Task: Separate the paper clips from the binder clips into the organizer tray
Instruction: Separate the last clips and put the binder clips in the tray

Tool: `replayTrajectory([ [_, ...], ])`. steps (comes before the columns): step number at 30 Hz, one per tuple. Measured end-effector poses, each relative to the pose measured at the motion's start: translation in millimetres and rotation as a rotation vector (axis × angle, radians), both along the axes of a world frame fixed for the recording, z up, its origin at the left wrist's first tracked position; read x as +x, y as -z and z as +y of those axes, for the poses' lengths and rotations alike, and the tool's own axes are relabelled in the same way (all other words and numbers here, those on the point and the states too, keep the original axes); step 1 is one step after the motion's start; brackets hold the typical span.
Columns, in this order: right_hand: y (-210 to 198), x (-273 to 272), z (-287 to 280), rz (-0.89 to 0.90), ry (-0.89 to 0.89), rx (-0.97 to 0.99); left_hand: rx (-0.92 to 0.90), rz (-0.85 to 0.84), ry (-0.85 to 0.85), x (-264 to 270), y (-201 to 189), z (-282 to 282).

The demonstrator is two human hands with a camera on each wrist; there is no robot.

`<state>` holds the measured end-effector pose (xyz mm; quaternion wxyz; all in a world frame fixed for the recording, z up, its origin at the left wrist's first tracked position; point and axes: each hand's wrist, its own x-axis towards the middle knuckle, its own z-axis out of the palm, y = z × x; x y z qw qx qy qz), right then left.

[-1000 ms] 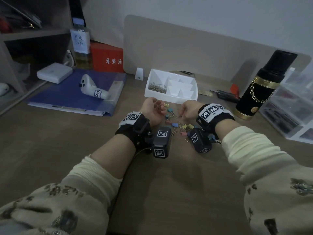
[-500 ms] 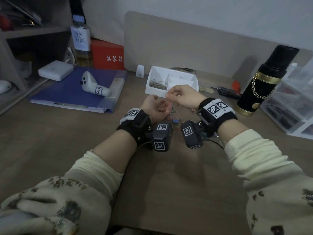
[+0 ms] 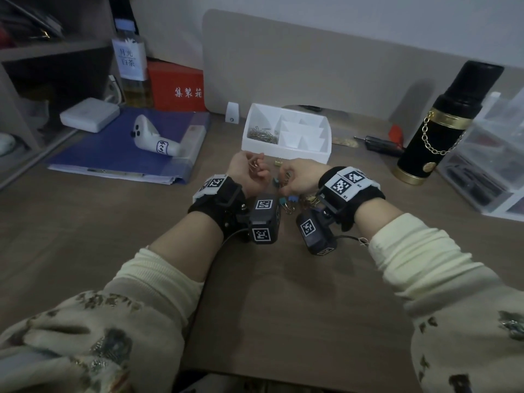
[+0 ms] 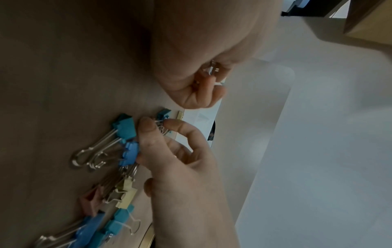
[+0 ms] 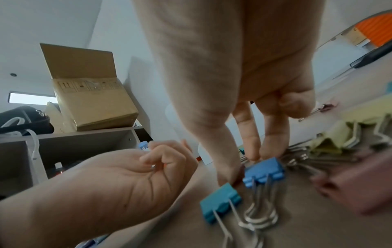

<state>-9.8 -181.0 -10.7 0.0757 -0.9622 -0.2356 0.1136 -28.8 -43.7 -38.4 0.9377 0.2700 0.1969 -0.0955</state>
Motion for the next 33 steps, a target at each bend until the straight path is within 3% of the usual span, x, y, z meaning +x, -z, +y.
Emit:
replayTrajectory([
  [14, -1.6, -0.2, 0.0, -0.04, -0.023, -0.036, 0.099, 0.047, -0.024, -3.2, -3.7, -7.9],
  [21, -12.4, 0.9, -9.4, -0.129, 0.07, 0.342, 0.093, 0.063, 0.065, -7.2, -8.0, -10.6],
  [24, -20.2, -6.3, -6.0, -0.095, -0.001, 0.47, 0.023, 0.035, 0.131, -13.2, -13.9, -13.9],
  [28, -23.7, -5.9, -7.6, -0.104, -0.073, 0.5, -0.075, 0.022, 0.155, -12.5, -12.7, -15.2],
  [33, -30.1, 22.9, -35.9, -0.217, 0.093, 0.556, -0.033, -0.006, 0.119, -3.9, -4.4, -8.8],
])
